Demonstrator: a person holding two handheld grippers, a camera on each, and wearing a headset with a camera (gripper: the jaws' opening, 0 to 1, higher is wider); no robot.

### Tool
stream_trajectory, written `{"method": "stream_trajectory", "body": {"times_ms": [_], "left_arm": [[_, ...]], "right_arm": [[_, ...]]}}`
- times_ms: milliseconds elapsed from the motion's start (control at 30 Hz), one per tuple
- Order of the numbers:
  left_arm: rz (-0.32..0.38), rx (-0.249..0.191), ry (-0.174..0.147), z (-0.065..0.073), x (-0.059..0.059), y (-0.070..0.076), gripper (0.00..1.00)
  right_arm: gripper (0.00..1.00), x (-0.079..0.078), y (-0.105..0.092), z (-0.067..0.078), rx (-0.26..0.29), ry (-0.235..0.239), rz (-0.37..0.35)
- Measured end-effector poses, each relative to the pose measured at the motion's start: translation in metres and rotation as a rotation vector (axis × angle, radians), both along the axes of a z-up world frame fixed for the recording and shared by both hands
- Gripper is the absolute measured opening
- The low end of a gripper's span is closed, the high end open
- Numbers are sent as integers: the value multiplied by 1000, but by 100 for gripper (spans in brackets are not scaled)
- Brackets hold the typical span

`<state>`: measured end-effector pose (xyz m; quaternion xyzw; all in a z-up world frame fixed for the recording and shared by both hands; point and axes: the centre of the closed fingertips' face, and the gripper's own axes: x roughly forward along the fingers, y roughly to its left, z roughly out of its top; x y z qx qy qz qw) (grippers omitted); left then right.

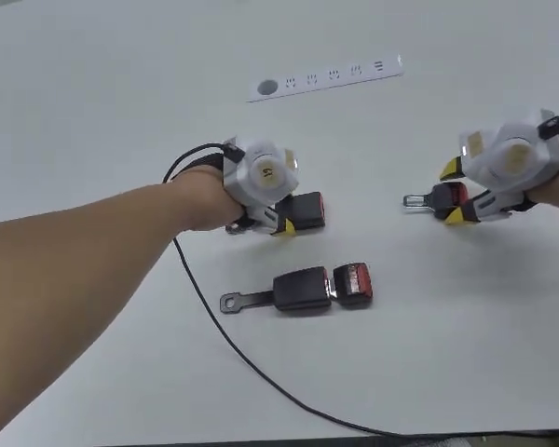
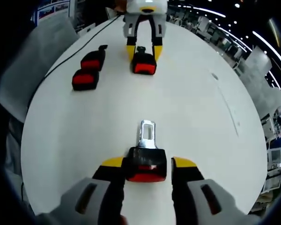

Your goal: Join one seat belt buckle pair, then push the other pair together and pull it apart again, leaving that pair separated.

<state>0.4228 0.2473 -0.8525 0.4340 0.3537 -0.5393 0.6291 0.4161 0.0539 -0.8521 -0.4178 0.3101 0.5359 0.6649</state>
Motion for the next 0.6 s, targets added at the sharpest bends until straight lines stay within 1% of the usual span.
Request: {"method": "stream_trajectory", "body": {"times_ms": [67,100,133,167,200,233,267,300,333,367,433,467,500,533,567,600], "left_arm": [[3,-11,-4,1,-2,2,38],[9,-15,-6,2,-3,6,40],[12,-24,-15,5,-3,8,40],[21,-34,-21,7,-3,10,41],[38,-46,-25,10,-3,12,42],[52,-59,-36,15,-4,14,44],[55,-62,-39,17,-5,15,45],[64,-69,-44,21,-9,18,45],[74,-77,-47,24,-12,21,46],[86,-94,-54,29,-16,23,47],[115,-117,-57,34,-24,33,49],[128,-125,-57,36,-28,36,51],[153,-140,-62,41,-34,41,52],[178,-156,-65,44,-38,44,53],[210,-191,-70,49,-43,50,54],[237,-208,-76,51,-45,56,54]], "right_arm": [[41,2,-1,5,18,-5,-29],[41,2,-2,8,33,1,-53],[41,2,-3,12,53,9,-97],[41,2,-4,15,67,9,-118],[41,2,-4,20,91,0,-136],[43,-1,-2,24,126,5,-157],[44,-5,-3,29,144,6,-179],[45,-9,-4,32,148,7,-186],[46,-15,-3,36,165,6,-200],[47,-19,-3,38,171,1,-205],[50,-29,-4,42,182,-1,-232],[52,-35,-3,46,199,-9,-244],[53,-39,-3,48,211,-10,-251],[54,-45,-2,50,220,-10,-264],[56,-48,-3,51,223,-11,-273],[58,-52,-3,52,228,-11,-279]]}}
